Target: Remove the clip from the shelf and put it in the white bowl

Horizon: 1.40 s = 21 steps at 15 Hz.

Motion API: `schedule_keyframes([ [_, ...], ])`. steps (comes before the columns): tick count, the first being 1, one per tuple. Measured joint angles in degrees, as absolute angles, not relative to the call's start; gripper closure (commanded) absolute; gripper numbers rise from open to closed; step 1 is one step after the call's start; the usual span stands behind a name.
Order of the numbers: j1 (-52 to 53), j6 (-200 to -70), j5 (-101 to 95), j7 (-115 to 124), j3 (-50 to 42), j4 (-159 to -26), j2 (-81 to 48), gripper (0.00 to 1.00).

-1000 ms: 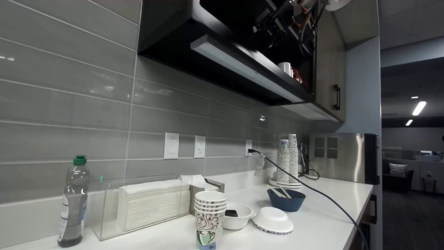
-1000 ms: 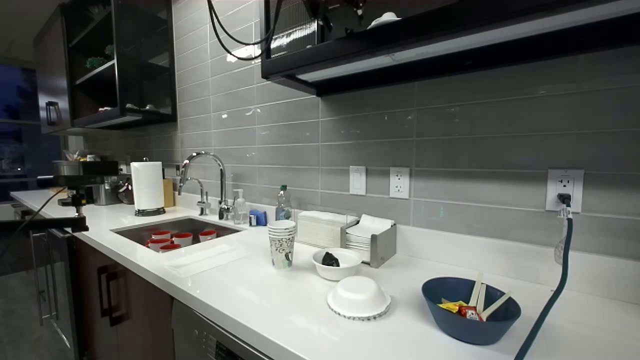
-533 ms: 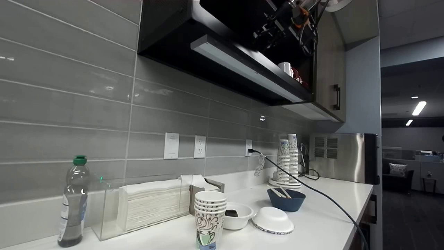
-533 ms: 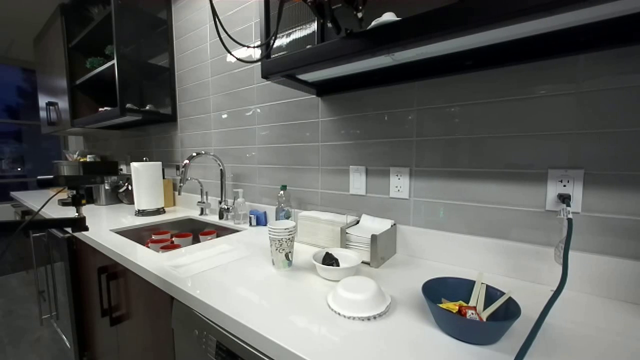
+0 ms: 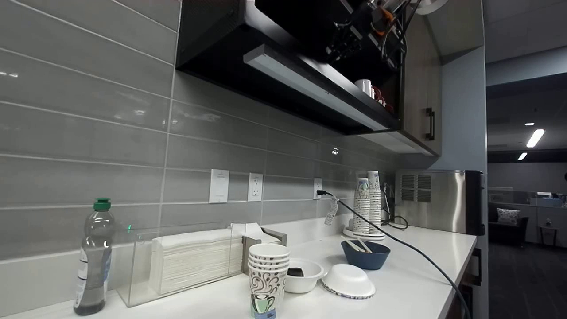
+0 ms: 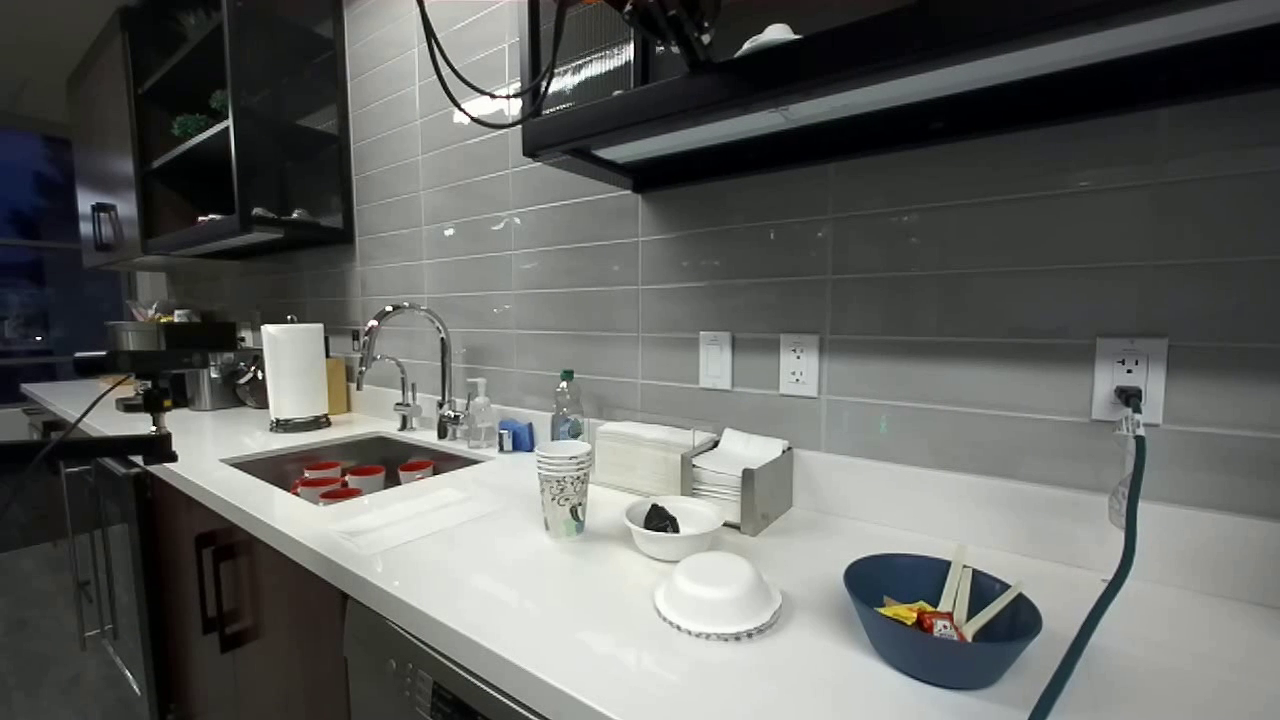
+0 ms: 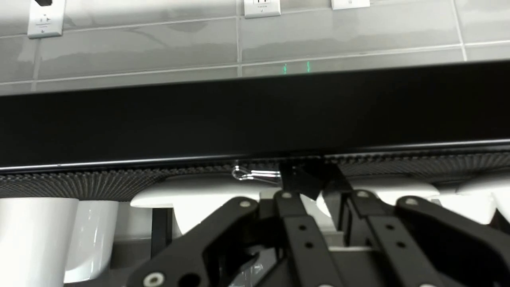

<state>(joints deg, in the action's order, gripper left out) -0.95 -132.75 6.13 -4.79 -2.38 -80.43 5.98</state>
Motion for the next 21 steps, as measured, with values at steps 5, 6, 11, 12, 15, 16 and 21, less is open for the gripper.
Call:
schedule_keyframes([
  [5, -0.9, -132.5, 6.1, -4.7, -1.9, -79.8, 6.7, 0.95],
  [6, -0.9, -132.2, 6.1, -4.7, -1.9, -79.6, 7.0, 0.95],
  [11, -0.9, -124.8, 6.5, -4.7, -2.3, -79.0, 9.8, 0.95],
  [12, -1.0, -121.4, 6.8, -4.7, -2.5, -79.1, 10.7, 0.95],
  [15, -1.0, -110.6, 8.7, -4.7, -4.0, -80.2, 14.2, 0.95],
  [16, -1.1, -107.7, 9.3, -4.7, -4.6, -80.8, 15.6, 0.95],
  [21, -2.5, -97.6, 8.0, -0.2, -5.6, -88.1, 21.2, 0.95],
])
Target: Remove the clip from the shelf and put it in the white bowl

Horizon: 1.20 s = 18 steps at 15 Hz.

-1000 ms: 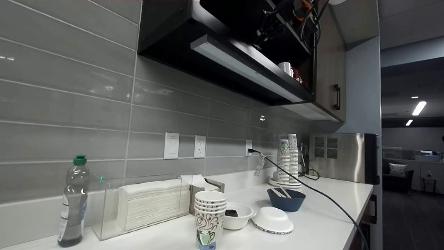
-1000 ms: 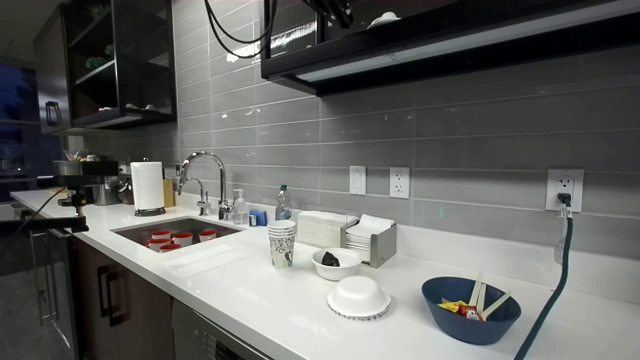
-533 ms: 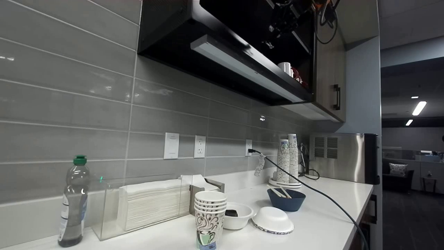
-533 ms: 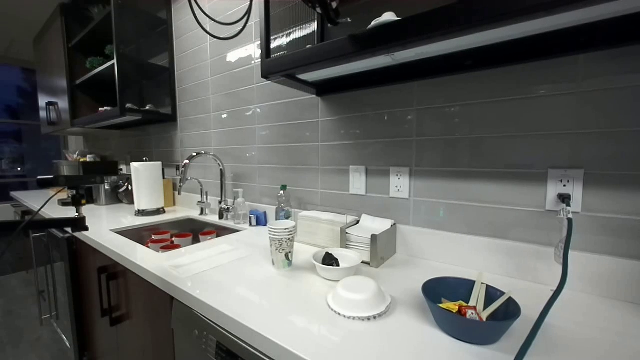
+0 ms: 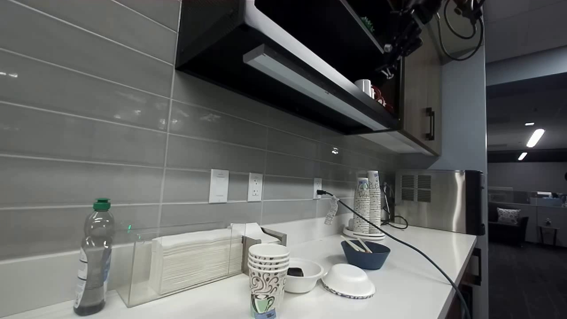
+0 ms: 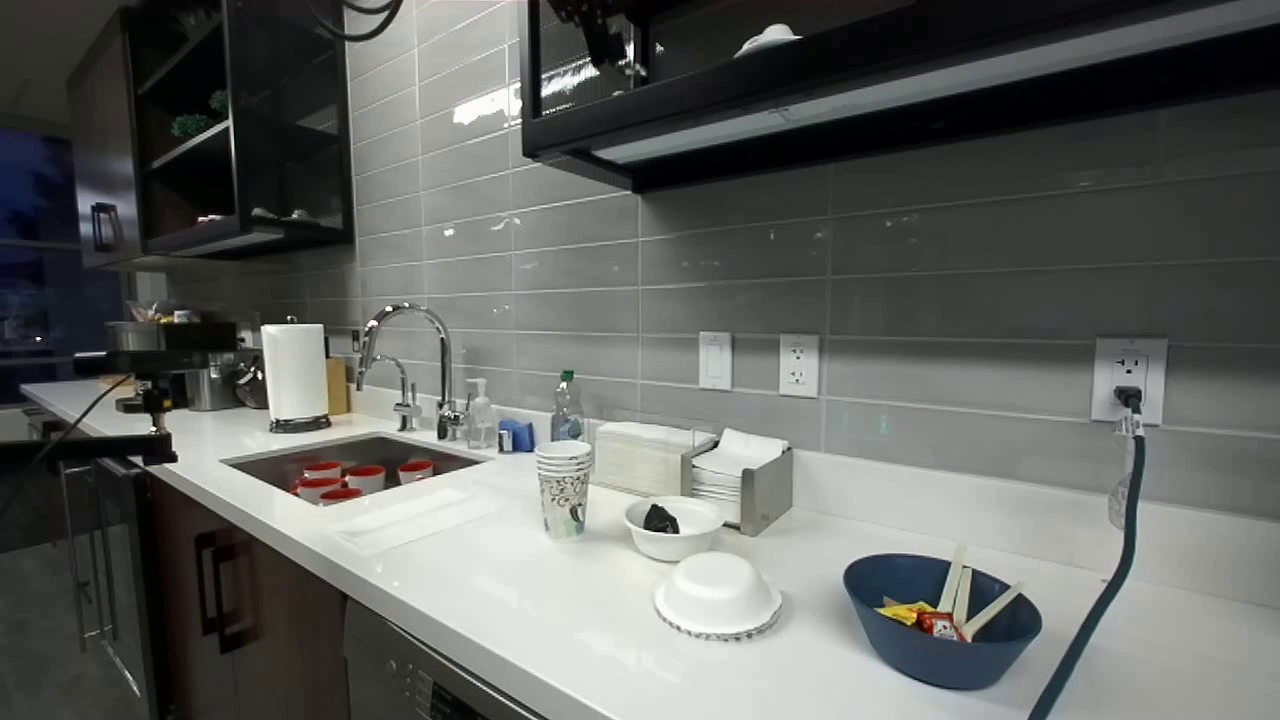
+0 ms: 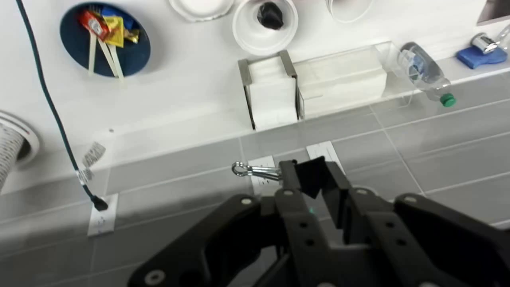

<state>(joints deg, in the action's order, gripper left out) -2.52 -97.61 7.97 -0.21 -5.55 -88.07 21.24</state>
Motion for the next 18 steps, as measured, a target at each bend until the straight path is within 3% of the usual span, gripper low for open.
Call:
schedule_keyframes([
  [11, -3.7, -115.1, 7.1, 8.6, -3.7, -114.2, 19.1, 0.95],
  [12, -3.2, -115.1, 7.6, 8.3, -3.6, -115.6, 19.0, 0.78],
  [16, -2.3, -115.0, 8.8, 8.0, -3.4, -117.8, 19.0, 0.78],
  [17, -2.3, -115.0, 8.8, 8.0, -3.4, -117.8, 19.0, 0.95],
  [18, -2.3, -115.0, 8.9, 7.9, -3.4, -117.8, 19.0, 0.95],
])
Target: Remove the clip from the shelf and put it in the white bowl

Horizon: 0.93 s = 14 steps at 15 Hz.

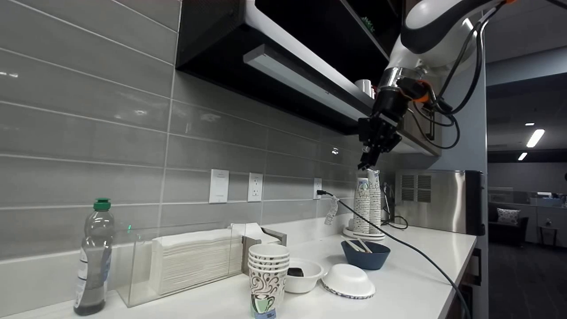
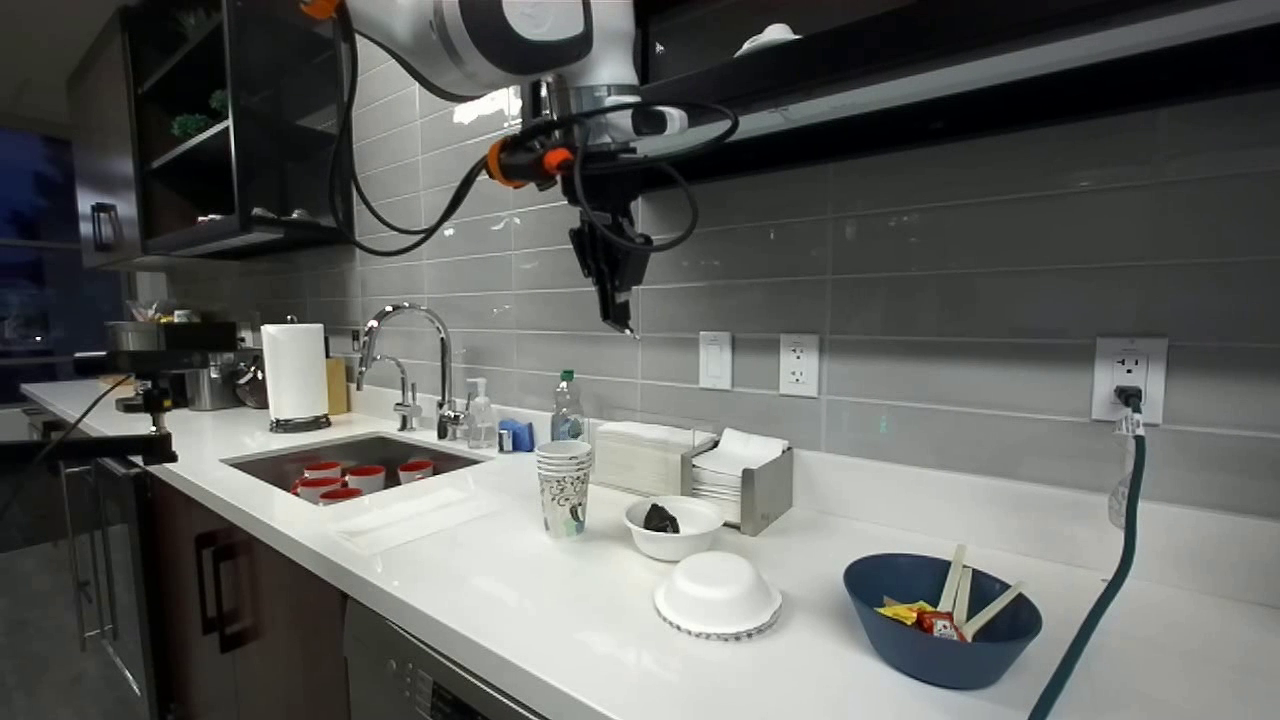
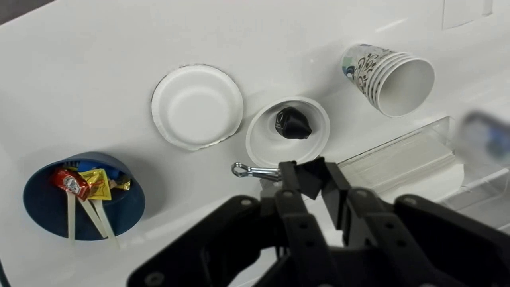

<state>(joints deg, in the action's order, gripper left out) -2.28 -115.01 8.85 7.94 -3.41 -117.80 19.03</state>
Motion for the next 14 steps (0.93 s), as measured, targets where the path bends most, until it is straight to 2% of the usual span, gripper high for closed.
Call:
schedule_keyframes([
  [4, -2.0, -117.1, 9.6, 7.4, -3.4, -119.2, 18.1, 0.95],
  [10, 0.6, -131.8, 13.6, 0.6, -2.5, -127.2, 11.5, 0.95],
  [14, 2.3, -140.5, 13.6, -1.8, -0.9, -127.9, 5.6, 0.95],
])
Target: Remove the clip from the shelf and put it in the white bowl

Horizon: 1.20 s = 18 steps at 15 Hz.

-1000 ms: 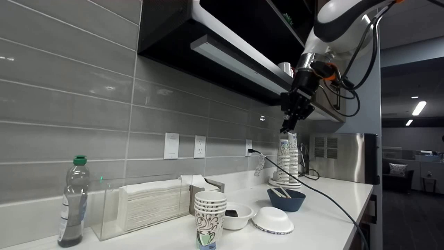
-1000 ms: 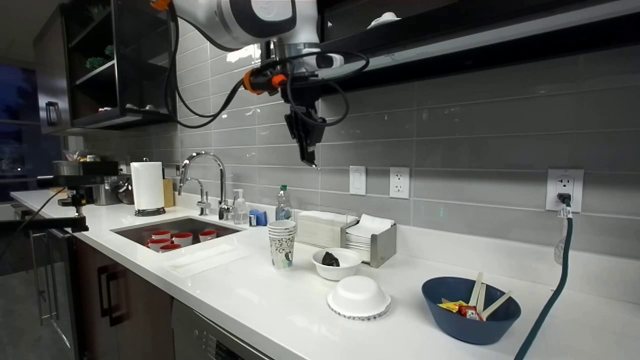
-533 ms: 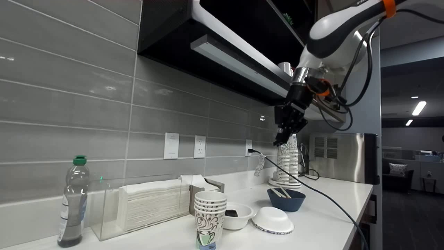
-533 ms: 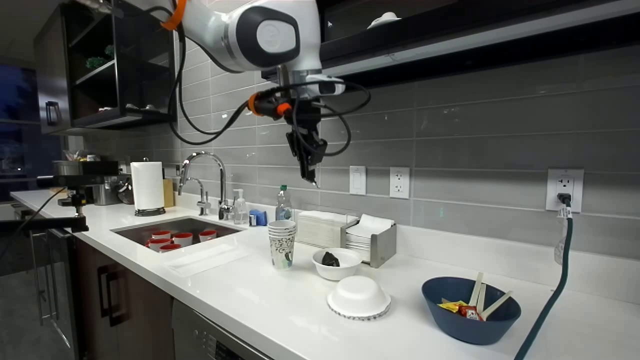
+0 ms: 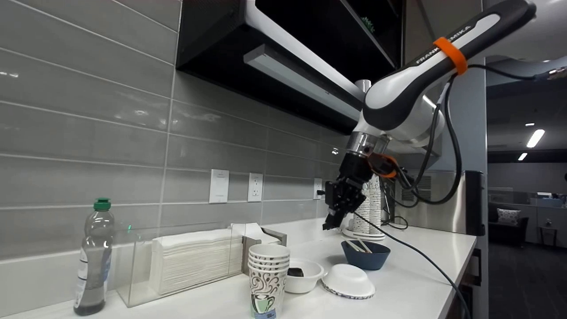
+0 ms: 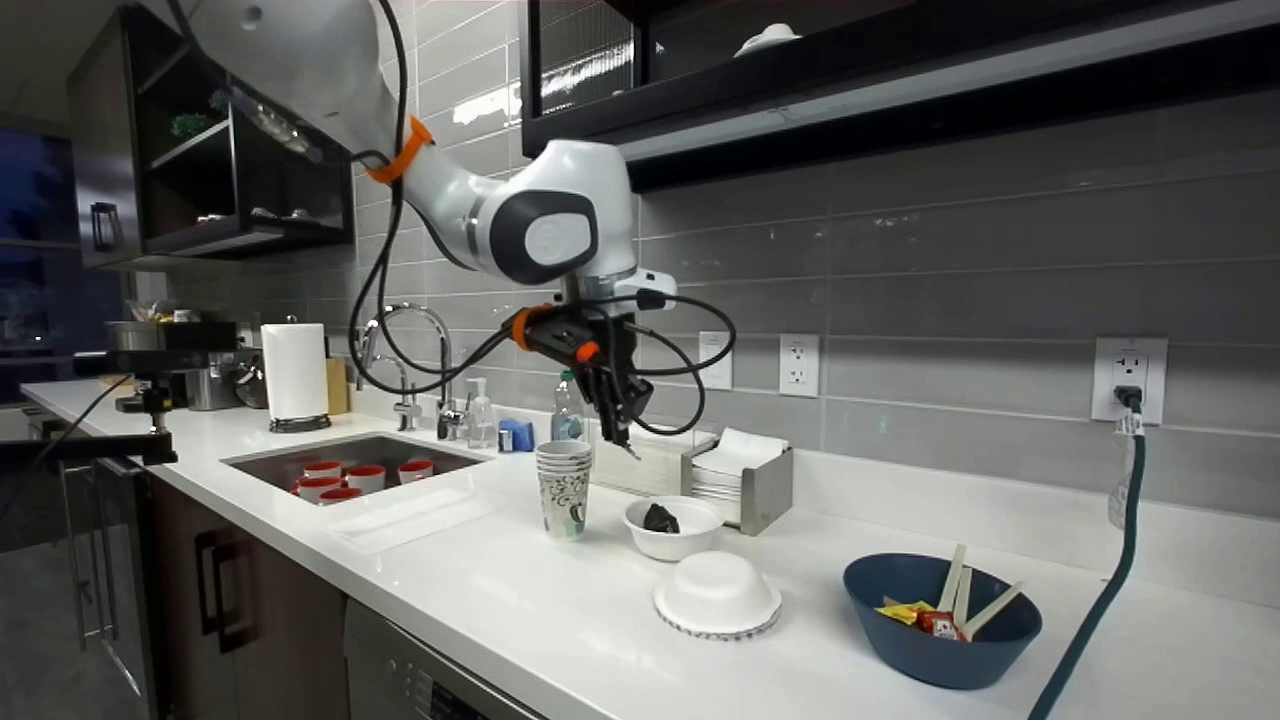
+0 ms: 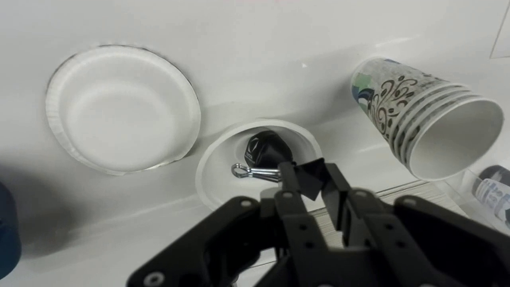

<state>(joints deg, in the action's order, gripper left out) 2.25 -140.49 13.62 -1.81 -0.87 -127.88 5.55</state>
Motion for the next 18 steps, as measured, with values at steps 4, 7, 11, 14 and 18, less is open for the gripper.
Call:
schedule_keyframes([
  [4, 2.7, -145.5, 13.6, -2.9, 0.4, -124.8, -0.1, 0.95],
  [7, 2.2, -146.2, 13.5, -2.9, 0.4, -120.9, -3.7, 0.53],
  [11, 1.6, -146.2, 13.5, -2.9, 0.4, -116.9, -7.1, 0.34],
  [14, 1.6, -145.5, 13.5, -2.9, 0.4, -115.0, -8.3, 0.11],
  [18, 1.0, -134.3, 17.1, -6.8, 0.8, -113.6, -6.2, 0.0],
])
